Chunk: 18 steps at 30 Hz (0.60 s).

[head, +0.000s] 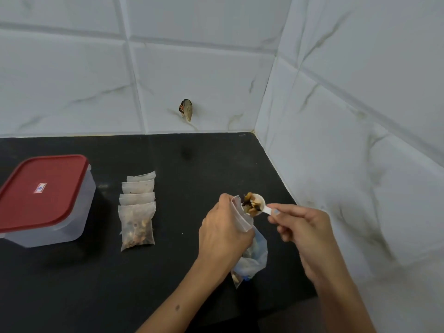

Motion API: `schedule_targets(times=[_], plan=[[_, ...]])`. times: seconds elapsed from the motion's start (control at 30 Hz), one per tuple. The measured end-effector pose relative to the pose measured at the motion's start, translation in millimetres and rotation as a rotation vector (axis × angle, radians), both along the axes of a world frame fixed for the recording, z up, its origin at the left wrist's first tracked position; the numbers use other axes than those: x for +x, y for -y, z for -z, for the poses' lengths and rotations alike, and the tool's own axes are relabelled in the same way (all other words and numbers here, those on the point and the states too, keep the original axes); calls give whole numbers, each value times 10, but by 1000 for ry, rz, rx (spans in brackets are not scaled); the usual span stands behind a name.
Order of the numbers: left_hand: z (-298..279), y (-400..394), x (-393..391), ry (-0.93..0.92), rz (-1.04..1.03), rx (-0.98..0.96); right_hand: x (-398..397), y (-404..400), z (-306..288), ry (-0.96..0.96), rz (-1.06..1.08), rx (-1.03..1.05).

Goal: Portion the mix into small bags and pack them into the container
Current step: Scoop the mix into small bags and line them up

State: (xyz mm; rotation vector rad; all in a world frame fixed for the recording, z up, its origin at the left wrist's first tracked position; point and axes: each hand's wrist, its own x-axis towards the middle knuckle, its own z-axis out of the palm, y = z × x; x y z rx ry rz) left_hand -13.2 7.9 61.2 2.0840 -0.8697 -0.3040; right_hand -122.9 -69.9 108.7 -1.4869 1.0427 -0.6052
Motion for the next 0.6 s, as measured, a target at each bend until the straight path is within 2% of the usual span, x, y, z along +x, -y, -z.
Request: schedule_targets(times=[0.17,0.3,0.4,0.6], plan=[[12,45,2,-137,-41,-64,98,-150,217,-262,-67,-764],[32,36,21,-213,-38,-143,168,-194,338,-205,-16,-1240],[35,13,24,-276,-22,-237,174,-229,299,-171,-7,-1293],[47,-28,36,-258,-27,-298,147,-357,197,-185,-4,-1106]])
